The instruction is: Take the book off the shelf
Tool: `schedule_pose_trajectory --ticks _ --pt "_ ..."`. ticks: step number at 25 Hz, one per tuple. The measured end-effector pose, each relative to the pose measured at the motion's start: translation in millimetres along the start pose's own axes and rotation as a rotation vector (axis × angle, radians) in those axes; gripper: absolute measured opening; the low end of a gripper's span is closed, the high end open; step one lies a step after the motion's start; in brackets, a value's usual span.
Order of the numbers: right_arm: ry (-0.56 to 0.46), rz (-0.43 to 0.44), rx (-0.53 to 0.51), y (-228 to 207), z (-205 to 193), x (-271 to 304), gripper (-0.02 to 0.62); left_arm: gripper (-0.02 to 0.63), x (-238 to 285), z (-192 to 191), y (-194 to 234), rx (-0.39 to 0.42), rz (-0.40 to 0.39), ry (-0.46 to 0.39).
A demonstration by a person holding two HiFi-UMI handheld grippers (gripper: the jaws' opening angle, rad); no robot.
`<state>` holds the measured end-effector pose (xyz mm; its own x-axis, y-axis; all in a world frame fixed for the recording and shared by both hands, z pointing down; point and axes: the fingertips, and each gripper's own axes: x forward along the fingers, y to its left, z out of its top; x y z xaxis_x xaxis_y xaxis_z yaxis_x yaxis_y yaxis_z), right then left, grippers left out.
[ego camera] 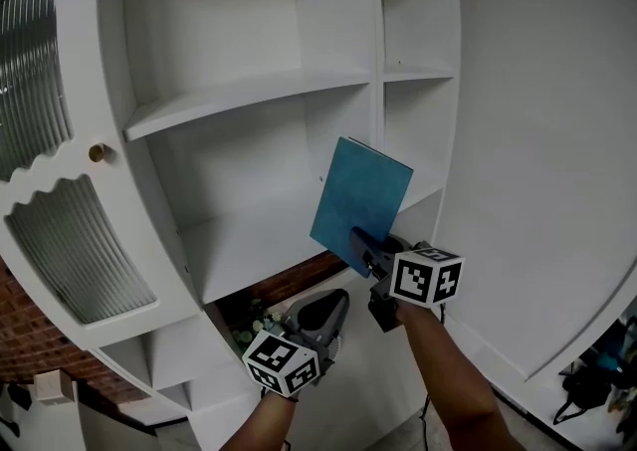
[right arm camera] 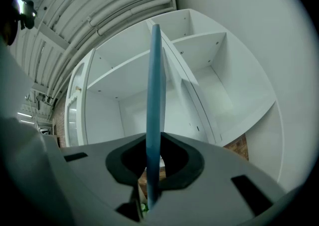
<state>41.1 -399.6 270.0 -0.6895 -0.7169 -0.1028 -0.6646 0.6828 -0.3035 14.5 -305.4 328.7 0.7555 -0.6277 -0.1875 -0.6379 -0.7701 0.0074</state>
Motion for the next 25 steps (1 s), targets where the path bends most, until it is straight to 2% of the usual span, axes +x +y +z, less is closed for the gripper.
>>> schedule_pose_trajectory --ticks 7,14,25 --pt "-0.016 0.002 -0.021 10 -11 -32 0.052 0.011 -5 -8 -14 -0.002 -0.006 0.01" --pt "-0.021 0.01 -0.027 22 -27 -58 0.052 0.011 -19 -23 -23 -0.039 -0.004 0.016" --pt "0.004 0.009 -0.019 36 -76 -99 0.052 0.011 -44 -45 -37 -0.073 -0.012 0.043"
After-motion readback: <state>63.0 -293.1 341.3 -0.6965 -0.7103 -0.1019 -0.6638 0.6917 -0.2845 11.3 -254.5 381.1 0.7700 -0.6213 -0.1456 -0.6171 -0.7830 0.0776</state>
